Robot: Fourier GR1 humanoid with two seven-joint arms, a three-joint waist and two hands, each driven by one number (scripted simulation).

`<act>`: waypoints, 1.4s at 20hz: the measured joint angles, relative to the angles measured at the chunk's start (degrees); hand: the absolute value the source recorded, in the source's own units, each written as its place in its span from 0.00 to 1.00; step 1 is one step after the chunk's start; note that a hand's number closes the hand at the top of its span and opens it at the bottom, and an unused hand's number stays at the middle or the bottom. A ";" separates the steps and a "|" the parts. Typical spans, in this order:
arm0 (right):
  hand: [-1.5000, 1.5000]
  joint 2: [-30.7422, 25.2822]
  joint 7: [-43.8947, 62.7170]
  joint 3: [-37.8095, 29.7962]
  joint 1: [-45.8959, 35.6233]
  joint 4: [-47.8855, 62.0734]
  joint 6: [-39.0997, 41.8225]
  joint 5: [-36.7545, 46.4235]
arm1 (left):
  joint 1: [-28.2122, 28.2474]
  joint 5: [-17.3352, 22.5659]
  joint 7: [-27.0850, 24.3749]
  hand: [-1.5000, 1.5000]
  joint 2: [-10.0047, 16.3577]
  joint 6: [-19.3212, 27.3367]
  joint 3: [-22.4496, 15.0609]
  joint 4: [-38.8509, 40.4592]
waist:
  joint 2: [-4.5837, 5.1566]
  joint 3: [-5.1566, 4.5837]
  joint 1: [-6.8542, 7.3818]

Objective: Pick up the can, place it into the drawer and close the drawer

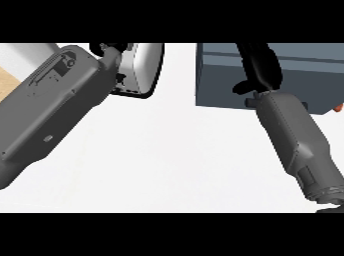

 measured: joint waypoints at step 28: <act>0.00 -3.56 -10.49 -15.18 -14.44 18.38 6.96 -11.28 | 4.44 -3.32 5.93 0.00 4.54 1.76 -0.51 -12.41 | 1.80 1.24 1.23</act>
